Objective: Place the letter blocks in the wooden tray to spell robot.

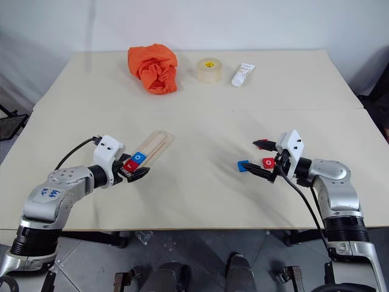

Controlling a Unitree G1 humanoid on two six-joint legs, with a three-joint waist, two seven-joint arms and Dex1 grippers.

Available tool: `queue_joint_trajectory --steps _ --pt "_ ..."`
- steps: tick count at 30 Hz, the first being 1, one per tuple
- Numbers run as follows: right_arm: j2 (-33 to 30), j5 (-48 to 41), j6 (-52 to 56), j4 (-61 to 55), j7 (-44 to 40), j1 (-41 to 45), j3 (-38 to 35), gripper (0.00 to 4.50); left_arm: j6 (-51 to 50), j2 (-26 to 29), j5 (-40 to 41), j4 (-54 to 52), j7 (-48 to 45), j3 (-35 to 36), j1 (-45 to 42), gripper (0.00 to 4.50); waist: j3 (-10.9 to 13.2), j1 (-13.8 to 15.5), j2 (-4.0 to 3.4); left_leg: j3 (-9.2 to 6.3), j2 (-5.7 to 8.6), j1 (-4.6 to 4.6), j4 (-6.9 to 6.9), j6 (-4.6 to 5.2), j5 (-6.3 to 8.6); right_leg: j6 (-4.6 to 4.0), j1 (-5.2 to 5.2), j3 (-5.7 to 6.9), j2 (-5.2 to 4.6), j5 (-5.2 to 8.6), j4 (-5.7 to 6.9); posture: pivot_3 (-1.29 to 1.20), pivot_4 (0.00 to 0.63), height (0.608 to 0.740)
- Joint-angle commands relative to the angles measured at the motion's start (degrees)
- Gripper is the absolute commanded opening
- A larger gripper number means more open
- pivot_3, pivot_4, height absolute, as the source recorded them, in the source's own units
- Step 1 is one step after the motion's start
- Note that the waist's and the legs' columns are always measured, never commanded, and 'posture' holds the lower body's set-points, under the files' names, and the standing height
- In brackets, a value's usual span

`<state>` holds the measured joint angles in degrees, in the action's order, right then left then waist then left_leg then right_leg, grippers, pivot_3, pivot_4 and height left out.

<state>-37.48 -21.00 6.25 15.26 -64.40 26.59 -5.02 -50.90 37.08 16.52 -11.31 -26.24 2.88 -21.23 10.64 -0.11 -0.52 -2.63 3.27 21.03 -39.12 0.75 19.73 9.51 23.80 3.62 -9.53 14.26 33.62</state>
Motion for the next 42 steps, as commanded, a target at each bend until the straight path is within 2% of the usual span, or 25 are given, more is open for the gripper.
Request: queue_joint_trajectory --steps 1,20,28,42 --pt "-1.3 -0.6 -0.6 -1.5 -0.1 0.1 -1.8 4.42 -1.4 0.3 -0.1 -2.4 1.2 2.3 -0.2 4.5 0.0 0.0 0.0 0.0 0.0 0.0 0.0 0.0 0.0 0.0 0.0 0.0 0.0 0.0 -0.01 0.0 0.15 0.74" --pt "-1.6 -0.3 -0.5 -1.3 -0.1 0.1 -1.7 4.42 -5.9 1.9 0.6 -4.3 0.8 4.6 -2.3 4.5 0.0 0.0 0.01 -0.01 0.0 0.02 -0.01 0.0 0.0 0.0 0.0 0.01 0.0 0.0 -0.01 0.0 0.15 0.74" --pt "-1.4 -0.2 -0.7 -1.2 0.1 0.1 -1.6 4.42 -2.4 3.8 0.0 1.0 -3.3 3.3 -0.1 4.5 0.0 0.1 0.01 -0.01 0.01 0.02 -0.01 0.0 0.0 0.0 0.01 0.01 0.0 0.0 -0.01 0.0 0.15 0.74" --pt "-1.4 0.0 -0.7 -1.0 0.2 0.5 -1.5 4.42 4.5 5.3 -1.5 9.4 -11.5 -1.7 -1.3 4.5 0.0 0.2 -0.01 0.0 0.01 -0.01 -0.04 0.0 0.0 0.0 -0.01 0.0 0.0 0.0 0.04 0.0 0.15 0.74"
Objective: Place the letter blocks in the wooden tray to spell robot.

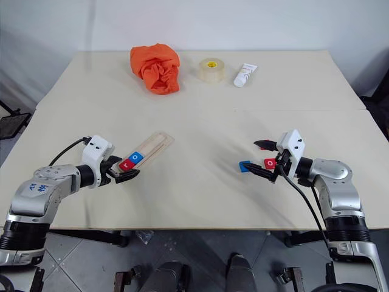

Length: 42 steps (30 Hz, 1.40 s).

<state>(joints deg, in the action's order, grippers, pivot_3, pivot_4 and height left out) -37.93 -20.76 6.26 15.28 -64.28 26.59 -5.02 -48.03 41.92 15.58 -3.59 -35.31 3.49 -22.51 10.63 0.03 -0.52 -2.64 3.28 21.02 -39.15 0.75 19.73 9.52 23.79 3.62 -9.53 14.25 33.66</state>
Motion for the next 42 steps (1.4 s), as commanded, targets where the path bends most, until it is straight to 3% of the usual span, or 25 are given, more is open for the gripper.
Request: queue_joint_trajectory --steps 1,5,14,22,34,42 --pt "-1.0 -0.2 -0.8 -1.0 0.2 0.5 -1.5 4.47 2.6 0.6 -1.3 2.1 -2.6 -2.8 0.0 4.31 0.0 0.1 0.0 0.0 0.0 -0.01 -0.01 0.0 0.0 0.0 0.0 0.0 0.0 0.0 0.02 0.0 0.15 0.74" --pt "-1.0 -0.3 -0.8 -1.2 0.3 0.3 -1.6 4.5 3.8 -0.5 -1.8 3.4 -1.5 -2.0 -0.3 3.39 0.0 0.1 -0.01 0.0 0.01 -0.05 -0.02 0.0 0.0 0.0 -0.03 -0.01 0.0 0.0 0.03 0.0 0.15 0.74" --pt "-1.7 -0.5 -1.1 -1.3 -0.2 -0.2 -2.1 4.5 9.4 -1.3 -1.4 4.3 -5.4 -2.4 -1.5 3.39 0.0 0.5 -0.03 0.01 0.01 -0.05 -0.04 0.0 -0.01 0.0 -0.03 -0.02 -0.01 0.0 0.06 0.0 0.15 0.74" --pt "-3.1 -0.9 -1.4 -0.9 -1.7 -0.3 -2.7 4.5 16.6 -0.4 1.3 -4.4 -17.8 -7.3 -2.6 3.39 0.0 0.3 -0.01 0.01 0.0 0.07 -0.04 0.01 0.0 0.0 0.01 0.02 -0.01 0.0 -0.05 0.0 0.15 0.74" --pt "-7.4 -0.9 -1.2 -1.3 -3.5 -3.7 -5.0 4.5 25.6 -1.7 -5.7 -2.5 -26.9 -19.7 -9.0 3.39 0.0 0.0 0.01 0.09 0.0 0.06 -0.04 0.03 0.0 0.01 0.0 0.01 0.0 -0.01 -0.04 0.0 0.15 0.74" --pt "-6.9 -2.0 0.6 -6.5 -1.2 -8.3 -6.6 4.5 28.0 -4.1 -8.7 0.7 -27.9 -22.4 -10.2 3.39 0.0 0.1 0.01 0.12 0.0 0.07 -0.05 0.05 -0.01 0.03 0.0 0.0 0.02 -0.02 -0.03 0.0 0.15 0.74"
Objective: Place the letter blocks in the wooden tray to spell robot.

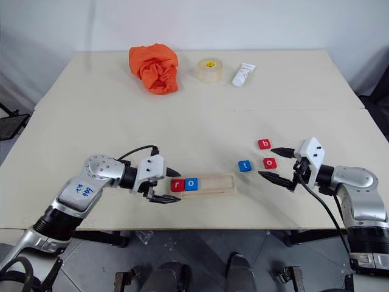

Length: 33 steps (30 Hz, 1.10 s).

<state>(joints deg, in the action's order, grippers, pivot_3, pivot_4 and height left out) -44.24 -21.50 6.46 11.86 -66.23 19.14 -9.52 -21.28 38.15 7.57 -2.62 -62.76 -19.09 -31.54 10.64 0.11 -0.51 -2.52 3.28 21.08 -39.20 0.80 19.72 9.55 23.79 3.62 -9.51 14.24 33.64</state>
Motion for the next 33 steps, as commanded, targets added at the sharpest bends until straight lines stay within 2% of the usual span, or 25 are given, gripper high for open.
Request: queue_joint_trajectory --steps 1,4,7,8,13,17,24,33 --pt "-0.6 -1.4 0.6 -3.6 1.1 -1.3 -2.2 4.5 1.0 -0.6 -0.9 0.1 -0.2 0.1 -1.3 3.39 0.0 0.0 0.0 0.0 0.0 0.01 0.0 0.0 0.0 0.0 0.0 0.0 0.0 0.0 0.0 0.0 0.15 0.74" --pt "-0.6 -1.7 1.1 -4.6 1.8 -1.9 -2.3 4.5 0.3 -1.3 -1.4 0.5 0.1 0.3 -1.5 3.39 0.0 0.0 0.0 0.0 0.0 0.0 -0.01 0.01 0.0 0.01 0.0 0.0 0.0 0.0 0.0 0.0 0.15 0.74" --pt "-0.5 -1.8 1.3 -4.9 2.2 -2.0 -2.3 4.5 -0.6 -1.5 -1.3 0.2 0.0 0.6 -1.4 4.41 0.0 0.0 0.0 0.0 0.0 0.0 -0.01 0.01 0.0 0.01 0.0 -0.01 0.0 -0.01 0.01 0.0 0.15 0.74" --pt "-0.5 -1.8 1.4 -4.9 2.3 -1.9 -2.3 4.5 -0.7 -1.5 -1.3 -0.1 -0.2 0.7 -1.3 4.46 0.0 0.0 0.0 0.0 0.0 0.0 -0.01 0.01 0.0 0.01 0.0 -0.01 0.0 -0.01 0.01 0.0 0.15 0.74" --pt "-0.7 -1.9 1.6 -4.4 2.3 -1.2 -2.0 4.5 -2.4 -1.2 1.2 -2.5 -0.8 2.6 -0.2 4.46 0.0 0.0 0.0 -0.01 0.0 0.0 -0.01 0.01 -0.01 0.01 0.0 -0.01 0.0 -0.01 0.01 0.0 0.15 0.74" --pt "-0.6 -2.3 2.7 -4.8 2.9 -1.0 -2.3 4.5 -1.4 -0.5 6.6 -4.6 -1.7 9.1 3.2 4.46 0.0 -0.2 0.0 -0.02 -0.02 -0.01 -0.01 0.01 0.0 0.01 0.0 -0.02 0.0 -0.01 0.01 0.0 0.15 0.74" --pt "-0.1 -4.0 7.9 -7.2 6.3 -2.0 -3.4 4.5 10.9 -2.7 14.5 -1.9 -4.1 20.0 9.7 4.46 0.0 0.0 0.0 -0.04 -0.03 -0.02 -0.05 0.0 -0.01 0.0 -0.01 -0.03 0.0 -0.01 0.01 0.0 0.15 0.74" --pt "0.5 -4.9 10.6 -13.5 11.1 -8.1 -6.3 4.5 24.1 -5.1 18.4 5.9 -10.8 24.2 14.5 4.46 0.0 0.4 -0.01 -0.02 -0.01 -0.01 -0.05 0.01 0.0 -0.01 -0.01 -0.01 -0.01 -0.03 -0.01 0.0 0.15 0.74"
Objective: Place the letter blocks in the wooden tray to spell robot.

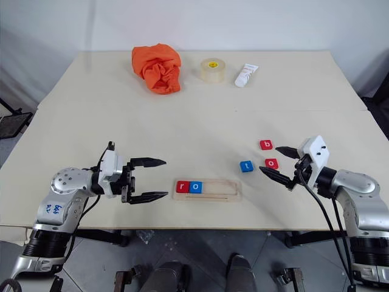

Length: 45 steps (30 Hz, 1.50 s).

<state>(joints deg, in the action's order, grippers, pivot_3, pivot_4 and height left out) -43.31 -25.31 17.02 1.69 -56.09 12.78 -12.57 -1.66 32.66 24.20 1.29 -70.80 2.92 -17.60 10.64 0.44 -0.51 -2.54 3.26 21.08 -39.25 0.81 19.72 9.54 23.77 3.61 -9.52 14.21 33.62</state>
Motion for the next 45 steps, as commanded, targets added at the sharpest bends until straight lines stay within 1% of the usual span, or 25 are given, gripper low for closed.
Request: queue_joint_trajectory --steps 1,5,13,24,32,35,39,43,45 --pt "-0.7 -1.0 -0.1 -3.9 1.2 -2.6 -3.8 4.5 6.0 0.5 1.9 3.3 -4.0 2.3 0.8 4.46 0.0 0.1 0.0 0.01 0.0 -0.01 0.0 0.0 0.0 0.0 0.0 0.0 0.0 0.0 0.0 0.0 0.15 0.74" --pt "-2.3 -0.3 1.1 -5.9 2.3 -6.4 -5.9 4.5 10.5 0.6 3.8 8.6 -10.2 3.1 0.4 4.46 0.0 0.4 -0.01 0.06 0.01 -0.02 0.0 0.02 0.01 -0.01 0.0 -0.01 0.0 0.0 0.02 0.0 0.15 0.74" --pt "-2.9 -0.4 2.7 -9.8 4.2 -12.1 -8.8 4.5 13.2 -0.2 2.9 13.6 -12.1 1.9 -2.3 4.46 0.0 0.8 0.0 0.11 0.0 -0.02 0.0 0.06 0.02 -0.02 -0.01 -0.01 0.01 -0.04 0.02 0.0 0.15 0.74" --pt "-2.9 -0.4 3.1 -10.5 5.4 -12.7 -9.6 4.5 13.8 -1.1 3.0 14.7 -12.8 1.4 -3.9 4.46 0.0 0.8 0.0 0.13 -0.01 -0.04 0.0 0.08 0.02 -0.01 -0.01 -0.03 0.01 -0.06 0.02 0.0 0.15 0.74" --pt "-2.4 -0.8 3.8 -8.4 6.3 -8.8 -9.0 4.5 13.0 -1.4 3.7 13.4 -12.8 1.3 -3.7 4.46 0.0 0.8 0.0 0.13 -0.01 -0.04 0.0 0.08 0.01 -0.01 -0.01 -0.03 0.01 -0.06 0.02 0.0 0.15 0.74" --pt "-1.4 -0.9 7.3 -7.5 9.3 -4.9 -7.8 4.5 12.9 -1.6 3.7 13.4 -12.6 1.2 -4.0 4.46 0.0 0.7 0.0 0.14 -0.01 -0.04 -0.01 0.09 0.01 0.0 -0.01 -0.05 0.01 -0.07 0.01 0.0 0.15 0.74" --pt "0.7 -0.5 16.2 -6.2 15.3 2.1 -4.3 4.5 13.1 -2.2 3.5 13.5 -12.3 1.1 -4.4 4.46 0.0 0.6 0.0 0.11 -0.04 -0.05 -0.01 0.07 0.0 -0.03 -0.01 -0.04 0.02 -0.08 0.01 0.0 0.15 0.74" --pt "4.3 0.8 20.4 -2.0 19.4 9.1 -0.8 4.5 13.4 -3.2 3.4 13.5 -11.9 0.9 -4.2 4.46 0.0 0.4 0.0 0.1 -0.04 -0.03 -0.01 0.07 0.0 -0.04 0.01 -0.03 0.02 -0.09 0.01 0.0 0.15 0.74" --pt "5.9 2.2 20.7 1.1 20.9 12.1 1.0 4.5 13.5 -3.5 3.4 13.3 -11.7 0.8 -4.0 4.46 0.0 0.3 0.0 0.1 -0.02 -0.02 -0.01 0.07 0.0 -0.04 0.01 -0.04 0.02 -0.09 0.0 0.0 0.15 0.74"
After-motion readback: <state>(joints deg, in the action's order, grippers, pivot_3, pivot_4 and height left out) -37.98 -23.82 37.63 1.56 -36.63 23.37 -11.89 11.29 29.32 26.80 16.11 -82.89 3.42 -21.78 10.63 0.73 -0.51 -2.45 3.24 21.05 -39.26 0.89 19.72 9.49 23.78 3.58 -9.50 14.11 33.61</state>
